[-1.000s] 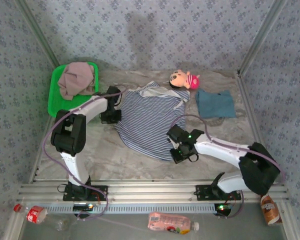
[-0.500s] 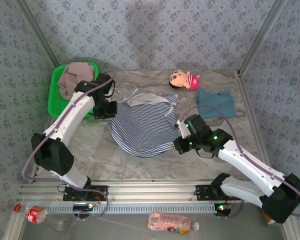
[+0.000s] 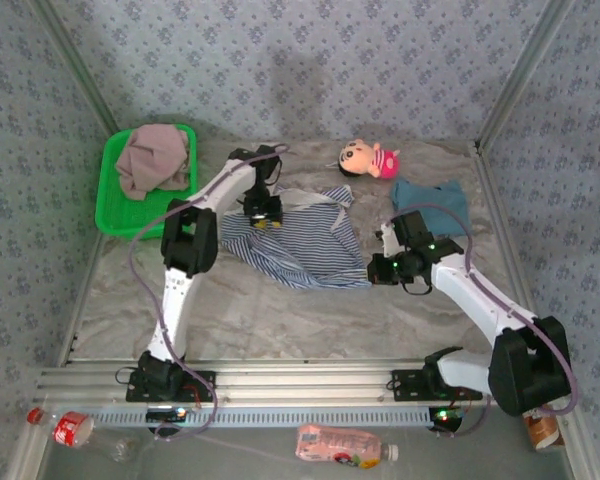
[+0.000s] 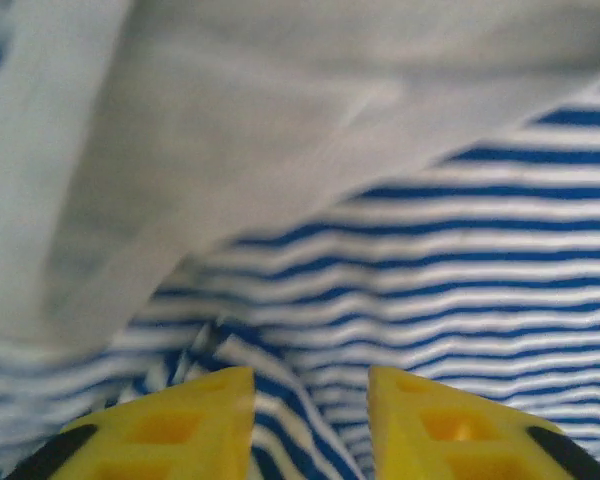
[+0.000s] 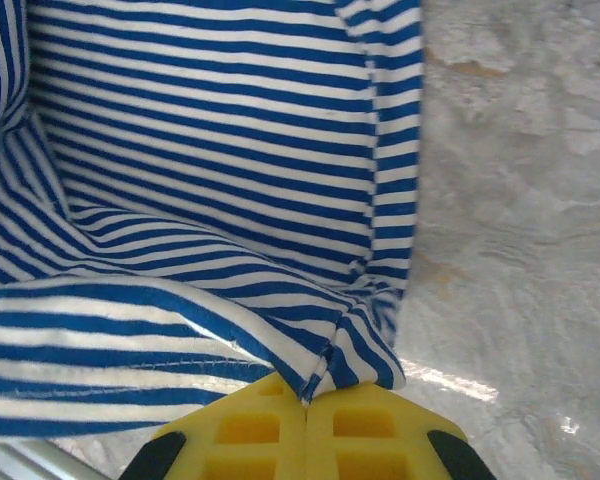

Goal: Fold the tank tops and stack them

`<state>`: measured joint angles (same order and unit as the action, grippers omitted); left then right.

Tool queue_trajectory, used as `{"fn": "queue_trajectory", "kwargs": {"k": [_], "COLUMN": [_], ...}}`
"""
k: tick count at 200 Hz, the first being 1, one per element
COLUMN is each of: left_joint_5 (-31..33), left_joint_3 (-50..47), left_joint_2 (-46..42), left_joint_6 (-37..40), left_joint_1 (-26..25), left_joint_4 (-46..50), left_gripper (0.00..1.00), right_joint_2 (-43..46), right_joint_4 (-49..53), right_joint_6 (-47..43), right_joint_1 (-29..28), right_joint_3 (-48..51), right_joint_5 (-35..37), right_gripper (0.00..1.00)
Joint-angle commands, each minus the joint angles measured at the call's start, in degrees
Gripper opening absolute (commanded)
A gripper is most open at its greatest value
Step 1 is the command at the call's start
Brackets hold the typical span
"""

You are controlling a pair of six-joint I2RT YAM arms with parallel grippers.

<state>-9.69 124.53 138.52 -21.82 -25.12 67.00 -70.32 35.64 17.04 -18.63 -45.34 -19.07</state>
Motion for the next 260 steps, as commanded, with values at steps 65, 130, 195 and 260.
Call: {"fn": "queue_trajectory", "kwargs": {"k": [65,130,195,260], "left_joint_5": [7.0,-2.8,-2.9,0.2], "left_joint_3": [-19.7,-37.6,-34.4,-29.6], "left_joint_2": [-22.8,-25.4,-18.7,-17.2], "left_joint_6": [-1.9,-4.7,-4.8,-2.6], "left_joint_1": [2.3,3.3,3.3,3.6], "left_joint_4": [-1.6,-16.6,-18.7,-14.9], "left_gripper": [0.54,0.44,0.39,0.25], "right_joint_2": [-3.3,-3.3,-1.4,0.0], "right_joint_4": [-3.0,-5.4,-6.4,-6.6], "right_joint_6": [2.2,2.0,3.8,4.5], "right_joint_1": [3.9,4.7,4.7,4.6], "right_joint_3": [5.2,6.5,8.2,9.5], "right_joint_5": [1.6,1.8,1.9,2.0], "right_gripper": [0.0,0.0,0.0,0.0]}}
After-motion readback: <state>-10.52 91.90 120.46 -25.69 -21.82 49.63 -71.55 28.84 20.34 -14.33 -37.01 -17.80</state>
